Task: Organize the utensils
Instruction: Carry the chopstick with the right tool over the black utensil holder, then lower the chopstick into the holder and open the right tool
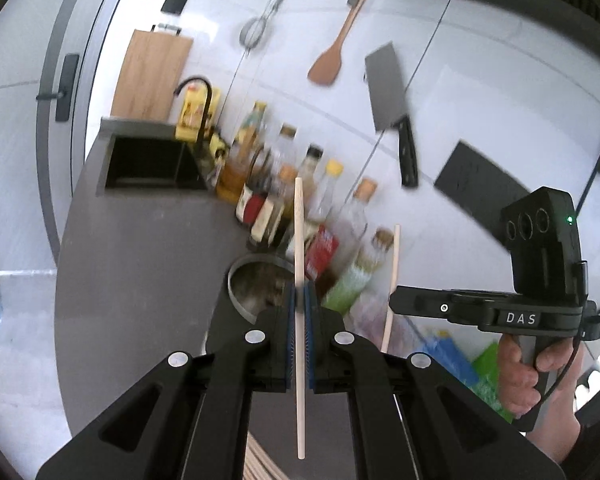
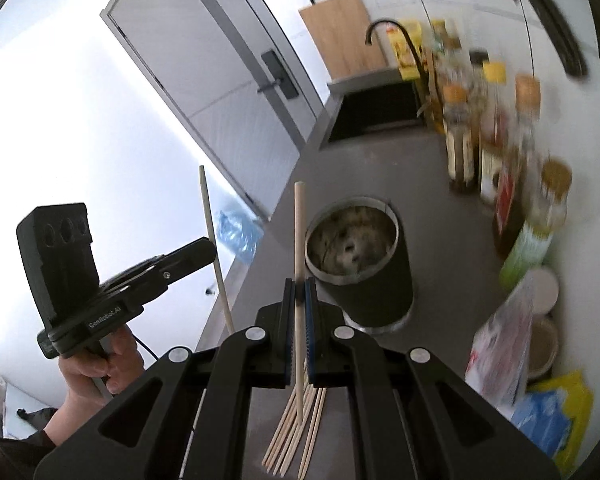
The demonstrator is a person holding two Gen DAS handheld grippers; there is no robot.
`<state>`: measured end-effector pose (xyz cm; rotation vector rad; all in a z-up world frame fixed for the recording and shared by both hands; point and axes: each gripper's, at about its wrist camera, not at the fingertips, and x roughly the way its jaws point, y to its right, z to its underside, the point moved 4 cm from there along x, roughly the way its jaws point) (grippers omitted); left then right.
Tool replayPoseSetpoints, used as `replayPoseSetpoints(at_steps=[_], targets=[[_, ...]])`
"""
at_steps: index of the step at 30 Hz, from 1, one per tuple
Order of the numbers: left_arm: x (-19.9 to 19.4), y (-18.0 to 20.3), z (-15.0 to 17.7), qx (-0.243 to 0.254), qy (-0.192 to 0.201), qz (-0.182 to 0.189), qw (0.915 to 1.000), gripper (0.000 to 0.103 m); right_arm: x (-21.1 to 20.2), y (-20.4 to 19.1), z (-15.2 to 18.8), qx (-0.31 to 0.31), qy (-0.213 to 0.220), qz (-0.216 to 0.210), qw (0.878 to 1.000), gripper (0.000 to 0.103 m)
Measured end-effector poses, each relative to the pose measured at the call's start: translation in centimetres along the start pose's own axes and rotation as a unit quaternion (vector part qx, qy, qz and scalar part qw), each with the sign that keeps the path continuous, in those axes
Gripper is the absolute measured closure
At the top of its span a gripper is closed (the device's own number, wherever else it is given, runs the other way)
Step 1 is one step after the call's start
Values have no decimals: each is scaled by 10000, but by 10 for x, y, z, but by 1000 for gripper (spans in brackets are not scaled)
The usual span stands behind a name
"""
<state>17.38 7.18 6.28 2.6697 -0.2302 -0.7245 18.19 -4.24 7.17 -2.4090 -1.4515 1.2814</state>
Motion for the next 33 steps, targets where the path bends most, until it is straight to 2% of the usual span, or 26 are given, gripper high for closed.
replayPoseSetpoints(at_steps=[4,8,11,18,21,25,33], targets=[[4,3,-19,202,291,9,9994,100,-10,0,-33,-188,449,292,9984,97],[6,4,-36,389,665,-10,9970,100,-11,-1,-55,-261,803,337,9959,97],[7,2,-47,329,953,59,9949,100,-7,3,-70,-270,1128,573,9916,97],[32,2,-54,610,1355,-188,9887,100,24,20,-80,-114,1310,500,9901,97],[47,1,-53,670,1294,-84,9893,100,35,30,-79,-63,1393,593,9885,97],[63,-2,-45,784,1222,-190,9892,99,43,42,-74,20,1418,666,9876,97],[77,-14,-30,674,1014,-229,9923,99,64,55,-55,137,1054,561,9928,97]])
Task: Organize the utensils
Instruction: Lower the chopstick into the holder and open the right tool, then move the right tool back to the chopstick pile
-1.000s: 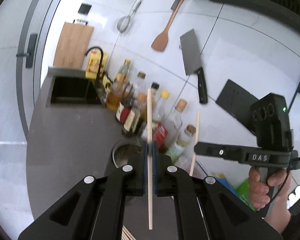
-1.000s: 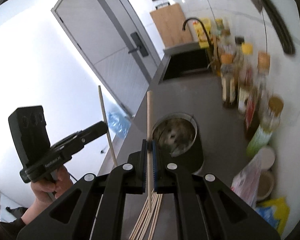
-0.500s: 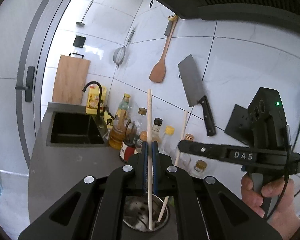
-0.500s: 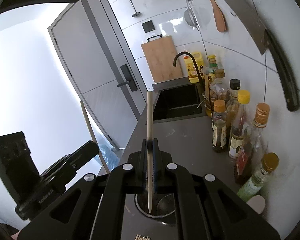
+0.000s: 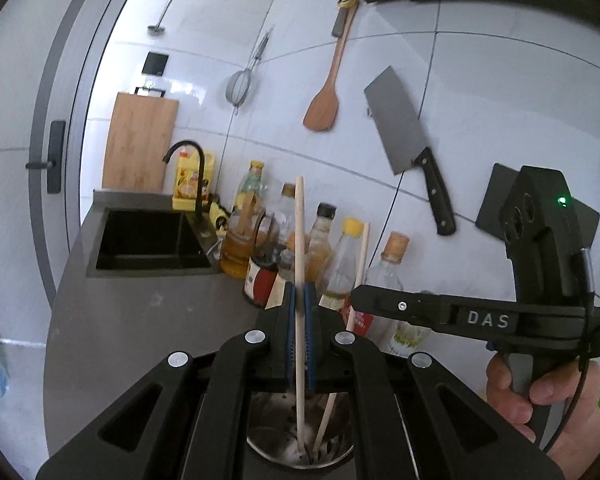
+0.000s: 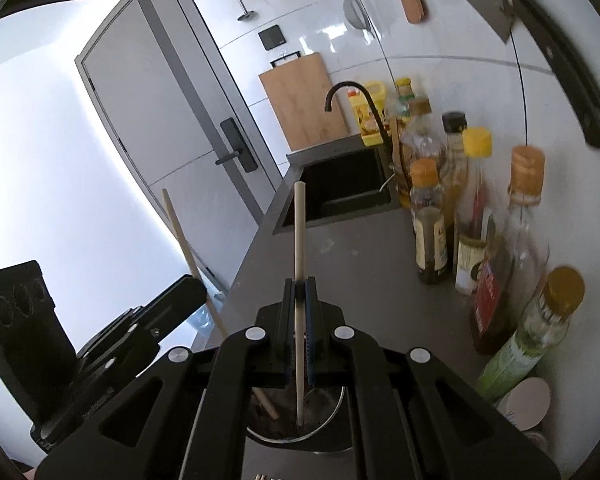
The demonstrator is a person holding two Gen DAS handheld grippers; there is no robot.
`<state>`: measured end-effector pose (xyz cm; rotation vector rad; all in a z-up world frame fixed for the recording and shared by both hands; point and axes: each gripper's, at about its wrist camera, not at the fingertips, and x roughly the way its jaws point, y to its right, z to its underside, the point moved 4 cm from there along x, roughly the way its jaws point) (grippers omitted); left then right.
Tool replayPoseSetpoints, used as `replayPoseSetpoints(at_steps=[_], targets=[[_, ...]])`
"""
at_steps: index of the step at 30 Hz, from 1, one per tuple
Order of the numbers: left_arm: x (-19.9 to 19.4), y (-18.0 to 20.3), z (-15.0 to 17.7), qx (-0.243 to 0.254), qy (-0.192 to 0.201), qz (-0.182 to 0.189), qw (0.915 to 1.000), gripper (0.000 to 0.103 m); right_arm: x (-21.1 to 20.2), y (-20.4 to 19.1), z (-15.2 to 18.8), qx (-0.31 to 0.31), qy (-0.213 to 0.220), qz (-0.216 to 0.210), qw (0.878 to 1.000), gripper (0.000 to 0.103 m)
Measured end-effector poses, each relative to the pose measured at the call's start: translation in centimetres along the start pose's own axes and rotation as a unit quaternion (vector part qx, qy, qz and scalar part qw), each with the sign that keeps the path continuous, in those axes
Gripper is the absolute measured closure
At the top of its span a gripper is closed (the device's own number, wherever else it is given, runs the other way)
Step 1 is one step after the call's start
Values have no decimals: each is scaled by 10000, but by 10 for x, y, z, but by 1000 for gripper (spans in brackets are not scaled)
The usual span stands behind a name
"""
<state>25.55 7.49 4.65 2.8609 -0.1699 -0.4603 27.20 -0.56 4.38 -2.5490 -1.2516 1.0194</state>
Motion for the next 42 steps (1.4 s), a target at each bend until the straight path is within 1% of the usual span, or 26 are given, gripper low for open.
replayPoseSetpoints(at_steps=[4,7,8,12,18,21,25,26,27,28,29,30,32,33,34,35,37,38,39,41,42], targets=[[1,-2,9,-14,-140,-11,9999,99,9,-2,12,-86,-209,21,9997,97],[-2,-3,12,-45,-178,-45,9998,99,10,-5,17,-72,-285,-84,9995,97],[-3,-3,12,-44,-190,-50,9998,99,10,-5,18,-75,-273,-36,9996,96],[-7,-3,12,-20,-219,-89,9997,98,4,-6,18,-17,-240,-83,9997,96],[-20,-2,10,-21,-198,-107,9997,98,-16,-11,18,-42,-147,-148,9998,96],[-28,0,11,-27,-184,-117,9998,98,-25,-16,22,-67,-143,-178,9997,96],[-42,1,15,-91,-263,-123,9995,98,-38,-23,30,-54,-167,-273,9995,96],[-46,2,16,-121,-324,-143,9993,98,-41,-24,33,-28,-194,-277,9994,94],[-50,3,17,-166,-374,-120,9991,98,-42,-26,37,30,-322,-272,9991,84],[-54,4,18,-204,-432,-68,9988,98,-42,-27,40,67,-401,-331,9986,80],[-57,5,19,-223,-501,-37,9985,98,-44,-30,44,105,-459,-454,9979,79],[-63,7,21,-192,-560,-81,9982,98,-46,-33,48,113,-493,-508,9974,79],[-71,11,24,-163,-617,-100,9979,98,-50,-37,54,67,-551,-481,9973,79],[-77,11,25,-170,-632,-244,9976,98,-52,-40,57,26,-596,-486,9970,79],[-83,10,26,-209,-648,-294,9972,97,-53,-42,59,-4,-635,-484,9968,79],[-89,10,27,-274,-687,-247,9970,96,-55,-45,62,-46,-691,-478,9965,79],[-100,9,27,-343,-711,-283,9965,87,-59,-49,67,-72,-724,-482,9962,79],[-107,8,28,-381,-725,-310,9962,79,-62,-51,69,-79,-755,-495,9959,79],[-113,8,28,-425,-743,-293,9959,76,-66,-54,71,-100,-806,-540,9952,79],[-121,7,27,-494,-820,-305,9949,75,-71,-60,75,-165,-878,-574,9943,77],[-125,8,27,-535,-894,-194,9944,74,-73,-64,76,-219,-934,-543,9939,72]])
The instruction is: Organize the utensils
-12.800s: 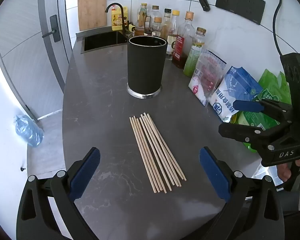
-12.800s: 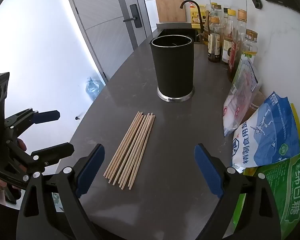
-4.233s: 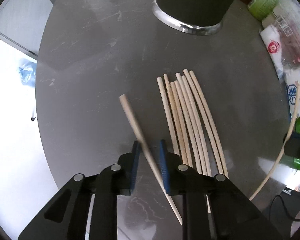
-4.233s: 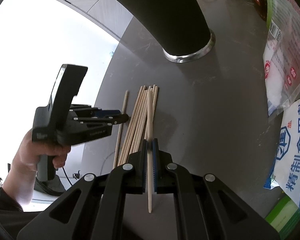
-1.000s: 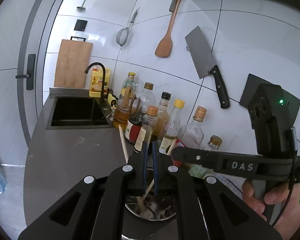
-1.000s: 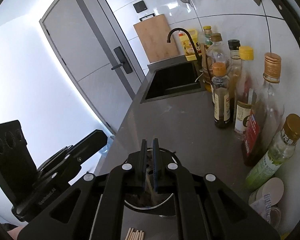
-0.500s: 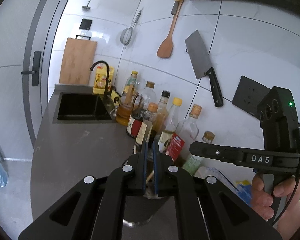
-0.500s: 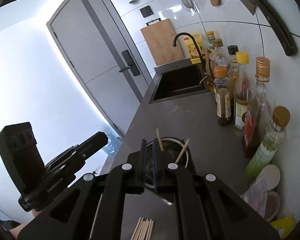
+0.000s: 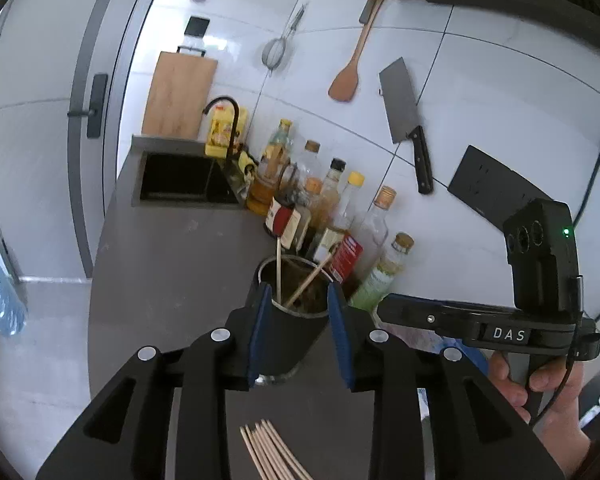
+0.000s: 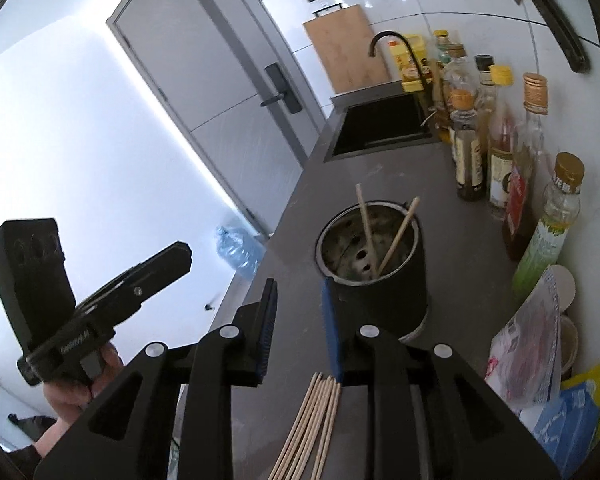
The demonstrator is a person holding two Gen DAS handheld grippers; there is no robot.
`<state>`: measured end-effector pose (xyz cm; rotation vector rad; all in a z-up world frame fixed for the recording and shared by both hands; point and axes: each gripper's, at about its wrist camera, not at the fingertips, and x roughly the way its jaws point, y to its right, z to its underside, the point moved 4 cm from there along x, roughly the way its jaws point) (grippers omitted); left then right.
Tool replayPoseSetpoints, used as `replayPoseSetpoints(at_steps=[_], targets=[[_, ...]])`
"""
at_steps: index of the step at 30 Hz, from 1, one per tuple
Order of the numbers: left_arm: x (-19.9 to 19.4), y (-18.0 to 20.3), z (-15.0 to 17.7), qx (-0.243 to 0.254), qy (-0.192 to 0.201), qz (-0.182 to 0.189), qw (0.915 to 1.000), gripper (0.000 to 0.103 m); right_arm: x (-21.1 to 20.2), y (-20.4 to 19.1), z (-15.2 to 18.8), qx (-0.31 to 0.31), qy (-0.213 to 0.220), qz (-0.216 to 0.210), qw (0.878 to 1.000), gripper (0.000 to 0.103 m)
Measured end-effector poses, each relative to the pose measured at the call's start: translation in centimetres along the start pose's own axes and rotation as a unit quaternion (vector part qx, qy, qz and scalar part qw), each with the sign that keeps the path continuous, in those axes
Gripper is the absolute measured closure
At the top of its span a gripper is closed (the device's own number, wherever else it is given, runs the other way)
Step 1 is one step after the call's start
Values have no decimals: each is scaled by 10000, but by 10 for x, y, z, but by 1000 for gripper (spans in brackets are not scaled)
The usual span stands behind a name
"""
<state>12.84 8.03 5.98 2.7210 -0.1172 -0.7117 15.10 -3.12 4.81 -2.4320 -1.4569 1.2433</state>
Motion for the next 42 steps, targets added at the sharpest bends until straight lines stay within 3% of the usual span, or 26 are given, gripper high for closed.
replayPoseSetpoints(at_steps=[4,6,12,15,20,22,24,26,29,36,40,42], targets=[[-14,3,4,12,-193,-21,9998,67,-10,-13,7,-48,-85,-19,10000,58],[-19,5,9,43,-327,-124,9994,53,-13,-20,11,-143,-152,-96,9997,48],[-23,-2,36,-117,-867,-340,9956,31,2,-20,34,-119,-741,78,9971,36],[-18,-10,52,-187,-1357,-376,9899,30,17,-14,48,-89,-1001,149,9948,36],[-2,-30,94,-194,-2293,-724,9705,29,52,2,78,92,-1529,263,9878,37],[5,-40,110,-297,-2575,-763,9628,30,66,6,92,104,-1764,315,9838,44],[12,-50,127,-406,-2843,-806,9545,30,80,9,106,114,-2009,315,9790,59],[17,-55,138,-498,-3010,-755,9493,30,90,13,115,170,-2186,332,9751,64],[23,-62,154,-590,-3173,-641,9443,30,108,23,129,320,-2532,317,9664,84],[32,-66,172,-744,-3410,-477,9359,31,134,44,150,831,-3051,170,9485,91],[35,-66,181,-773,-3468,-446,9337,31,143,49,155,778,-3202,321,9436,93],[35,-67,185,-822,-3500,-448,9321,31,147,49,158,689,-3304,461,9402,99]])
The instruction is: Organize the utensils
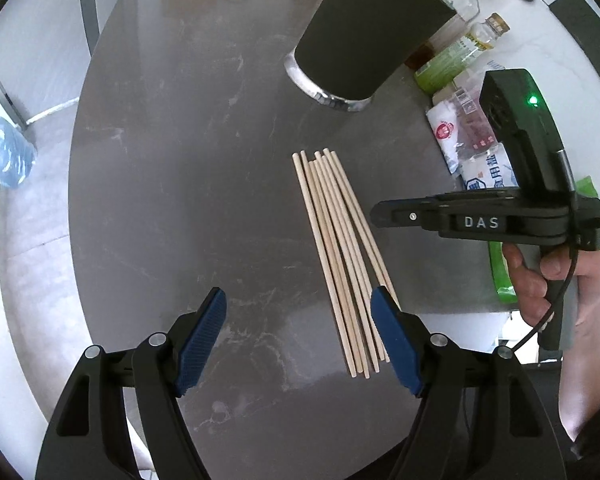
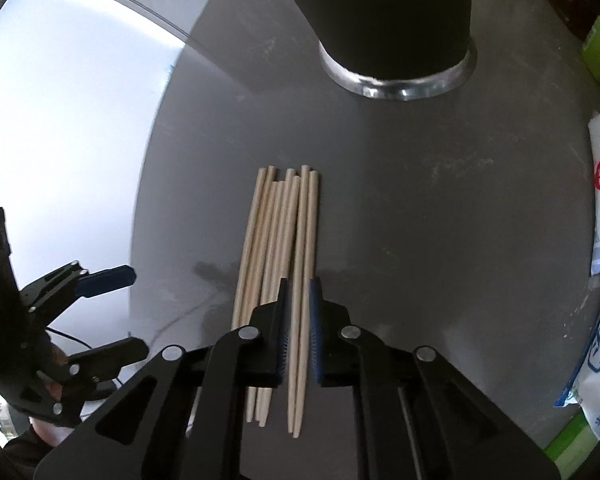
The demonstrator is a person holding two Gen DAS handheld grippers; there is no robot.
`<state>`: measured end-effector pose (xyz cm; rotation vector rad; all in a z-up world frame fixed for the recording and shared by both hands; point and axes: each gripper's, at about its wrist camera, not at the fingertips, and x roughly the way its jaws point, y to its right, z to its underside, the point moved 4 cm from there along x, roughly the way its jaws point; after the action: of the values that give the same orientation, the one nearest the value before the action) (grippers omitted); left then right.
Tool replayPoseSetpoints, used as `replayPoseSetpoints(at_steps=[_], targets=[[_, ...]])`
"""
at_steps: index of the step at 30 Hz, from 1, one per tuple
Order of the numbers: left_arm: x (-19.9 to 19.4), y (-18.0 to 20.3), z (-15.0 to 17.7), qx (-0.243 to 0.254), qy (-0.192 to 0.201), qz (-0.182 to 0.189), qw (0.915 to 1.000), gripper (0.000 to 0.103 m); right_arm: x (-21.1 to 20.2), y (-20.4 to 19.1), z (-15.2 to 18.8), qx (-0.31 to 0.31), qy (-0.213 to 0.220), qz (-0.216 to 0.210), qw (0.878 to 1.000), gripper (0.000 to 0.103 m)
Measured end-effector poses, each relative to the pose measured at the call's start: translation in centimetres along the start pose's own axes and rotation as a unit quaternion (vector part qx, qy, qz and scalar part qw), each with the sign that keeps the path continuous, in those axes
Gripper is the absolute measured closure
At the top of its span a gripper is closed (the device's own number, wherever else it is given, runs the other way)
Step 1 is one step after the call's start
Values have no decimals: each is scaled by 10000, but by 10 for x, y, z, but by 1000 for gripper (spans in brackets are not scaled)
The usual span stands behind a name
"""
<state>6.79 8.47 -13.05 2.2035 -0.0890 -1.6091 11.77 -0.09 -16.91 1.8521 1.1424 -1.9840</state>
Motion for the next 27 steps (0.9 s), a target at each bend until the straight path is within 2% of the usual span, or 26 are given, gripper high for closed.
replayPoseSetpoints(at_steps=[12,27], targets=[[3,-8,8,-18,28,103,9999,31,10,-11,-10,-300,-221,701,9968,99],[9,-3,12,-20,37,143,9999,31,21,-21,-22,-62,-512,1072,9929,99]])
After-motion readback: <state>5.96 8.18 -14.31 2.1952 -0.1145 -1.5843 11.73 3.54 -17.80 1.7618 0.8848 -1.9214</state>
